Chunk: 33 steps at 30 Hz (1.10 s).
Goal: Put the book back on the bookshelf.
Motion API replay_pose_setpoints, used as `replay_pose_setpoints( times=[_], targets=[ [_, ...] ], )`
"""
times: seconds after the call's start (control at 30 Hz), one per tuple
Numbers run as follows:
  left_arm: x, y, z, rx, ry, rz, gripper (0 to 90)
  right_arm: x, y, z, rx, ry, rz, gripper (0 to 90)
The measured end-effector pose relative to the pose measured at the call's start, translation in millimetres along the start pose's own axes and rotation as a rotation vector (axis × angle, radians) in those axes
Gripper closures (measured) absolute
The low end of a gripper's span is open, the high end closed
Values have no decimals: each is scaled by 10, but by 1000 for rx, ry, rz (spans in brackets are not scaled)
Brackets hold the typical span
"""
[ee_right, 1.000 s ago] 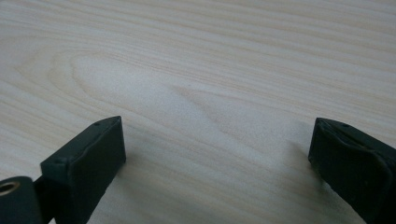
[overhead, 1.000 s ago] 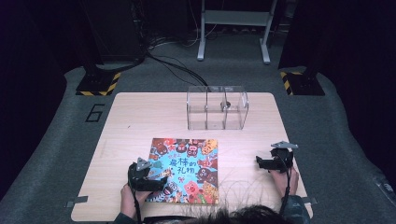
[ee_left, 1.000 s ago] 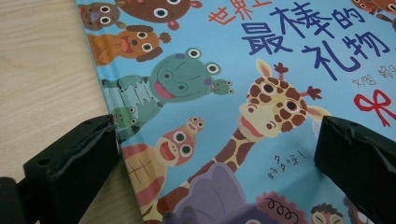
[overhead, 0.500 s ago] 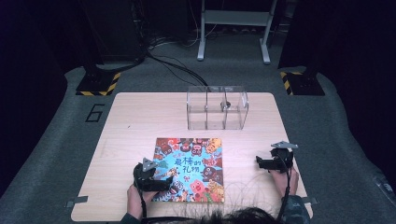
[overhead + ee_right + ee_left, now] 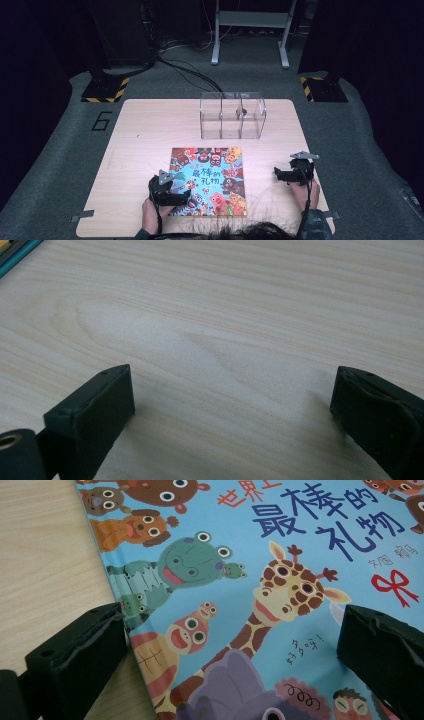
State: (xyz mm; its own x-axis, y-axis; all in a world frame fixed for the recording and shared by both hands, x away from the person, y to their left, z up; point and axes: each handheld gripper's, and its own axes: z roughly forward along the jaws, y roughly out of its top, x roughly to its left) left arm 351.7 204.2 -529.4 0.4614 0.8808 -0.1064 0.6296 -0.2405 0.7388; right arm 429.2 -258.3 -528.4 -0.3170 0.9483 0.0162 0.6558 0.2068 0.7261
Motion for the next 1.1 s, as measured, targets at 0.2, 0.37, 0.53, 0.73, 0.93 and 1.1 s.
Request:
replay_pose_setpoints(
  times=[0.2,0.37,0.53,0.73,0.93,1.1],
  targets=[
    [-47,22,25,0,-14,-6,0,0,0,0,0,1,0,33],
    [-125,53,66,-1,-21,-13,0,1,2,-1,3,-1,-3,37],
    [-189,81,96,5,-54,-9,0,1,2,-2,2,-2,-5,40],
    [-131,104,33,-14,-50,13,0,-1,1,-4,3,1,-12,47],
    [133,114,-113,-43,37,-2,0,2,1,-7,-1,4,-11,59],
    [387,69,-165,-5,121,-10,1,5,2,-12,0,5,-9,75]
  ],
)
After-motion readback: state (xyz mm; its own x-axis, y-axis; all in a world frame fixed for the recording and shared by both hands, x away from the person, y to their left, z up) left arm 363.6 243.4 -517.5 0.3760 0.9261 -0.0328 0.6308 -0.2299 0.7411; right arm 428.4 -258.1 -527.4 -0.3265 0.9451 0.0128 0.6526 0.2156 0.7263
